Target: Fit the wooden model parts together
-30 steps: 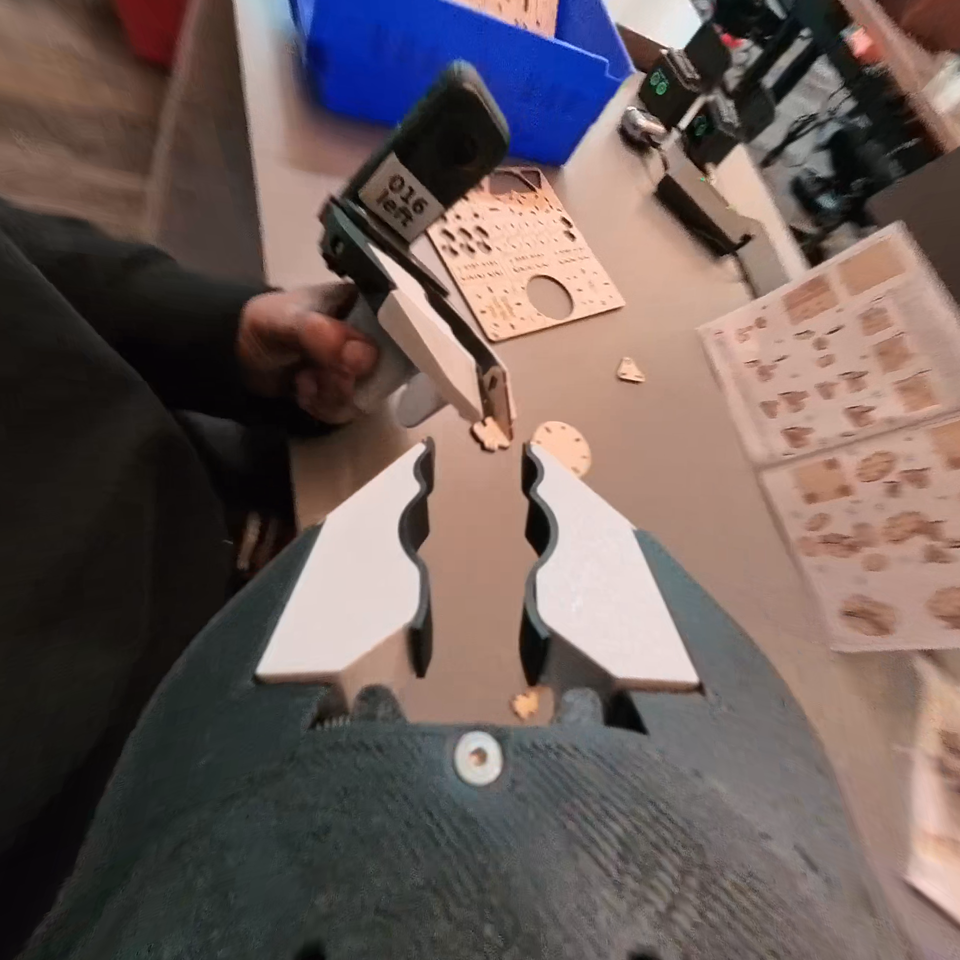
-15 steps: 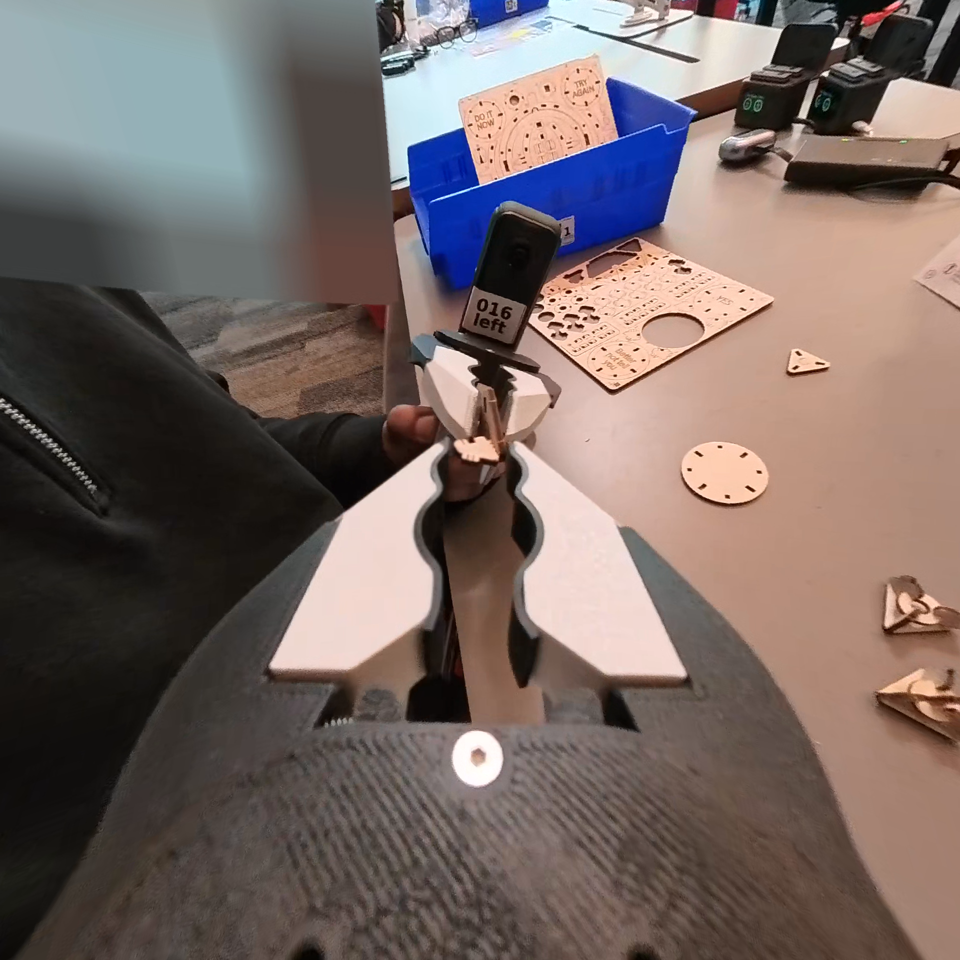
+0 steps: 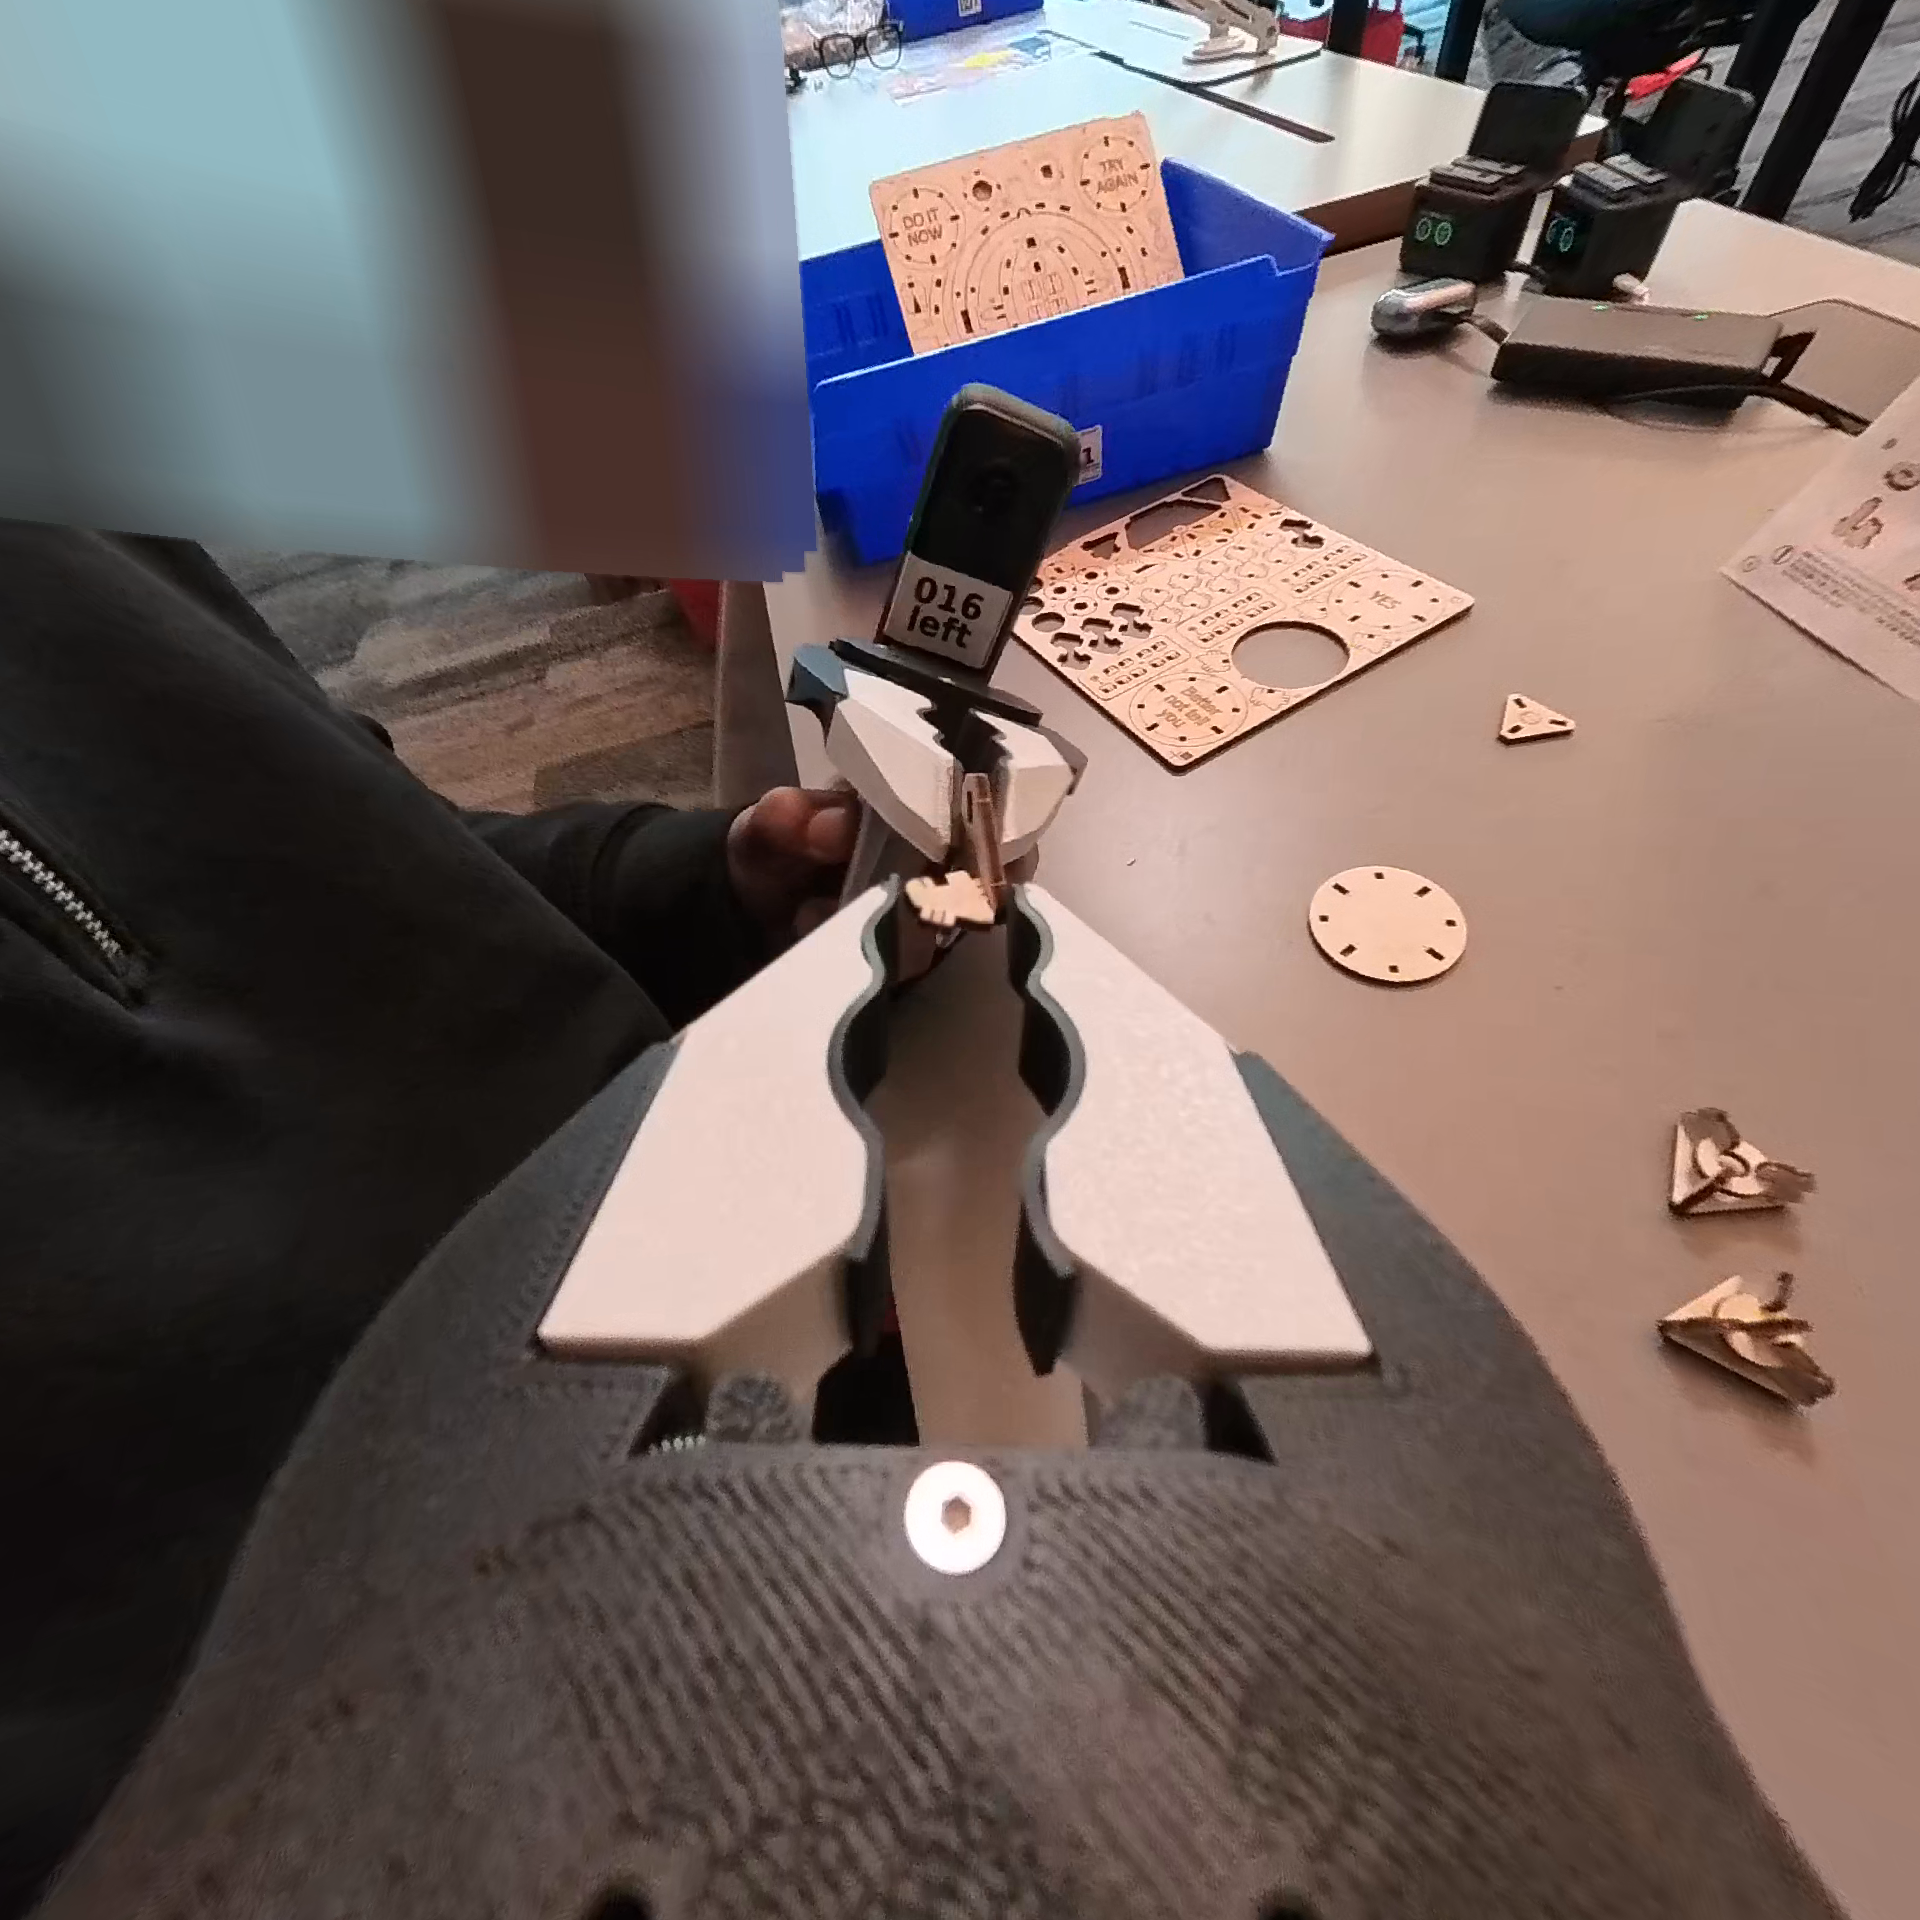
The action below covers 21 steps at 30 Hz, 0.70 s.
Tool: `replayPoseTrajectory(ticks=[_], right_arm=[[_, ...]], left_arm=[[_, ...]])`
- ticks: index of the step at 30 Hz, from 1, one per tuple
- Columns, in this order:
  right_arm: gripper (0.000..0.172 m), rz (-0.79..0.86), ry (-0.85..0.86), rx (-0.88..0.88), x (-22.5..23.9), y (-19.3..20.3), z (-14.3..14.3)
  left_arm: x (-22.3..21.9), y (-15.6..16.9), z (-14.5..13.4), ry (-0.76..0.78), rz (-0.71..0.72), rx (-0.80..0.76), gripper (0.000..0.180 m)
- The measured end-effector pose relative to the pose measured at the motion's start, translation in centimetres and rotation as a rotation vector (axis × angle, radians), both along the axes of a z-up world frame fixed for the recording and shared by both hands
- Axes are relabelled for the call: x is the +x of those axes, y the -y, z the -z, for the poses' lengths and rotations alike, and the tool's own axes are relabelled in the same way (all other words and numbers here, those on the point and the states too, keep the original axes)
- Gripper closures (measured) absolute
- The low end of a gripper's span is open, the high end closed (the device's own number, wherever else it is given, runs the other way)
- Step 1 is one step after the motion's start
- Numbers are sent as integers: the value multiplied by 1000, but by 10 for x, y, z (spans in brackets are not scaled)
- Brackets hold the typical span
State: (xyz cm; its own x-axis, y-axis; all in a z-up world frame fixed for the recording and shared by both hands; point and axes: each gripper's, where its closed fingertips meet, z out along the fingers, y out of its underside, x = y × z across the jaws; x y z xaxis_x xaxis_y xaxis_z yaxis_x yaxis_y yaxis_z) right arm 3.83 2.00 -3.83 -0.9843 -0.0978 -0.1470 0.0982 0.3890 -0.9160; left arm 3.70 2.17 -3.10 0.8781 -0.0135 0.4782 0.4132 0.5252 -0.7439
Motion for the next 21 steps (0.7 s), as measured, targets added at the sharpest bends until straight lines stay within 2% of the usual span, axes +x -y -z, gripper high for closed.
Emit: replayPoseTrajectory(ticks=[5, 7, 12, 14, 21], right_arm=[[155, -48, 47, -27, 6, -1, -5], [154, -72, 80, -55, 10, 0, -9], [155, -77, 93, -65, 8, -2, -11], [150, -75, 102, -63, 8, -3, -10], [156, -89, 133, -29, 11, -4, -10]], left_arm=[[4, -5, 3, -13, 16, -44, 179], [6, -7, 0, -14, 36, -13, 178], [6, -8, -3, -32, 6, 6, 179], [7, -9, -3, -51, -8, -6, 179], [7, -10, -3, -83, -54, -42, 179]])
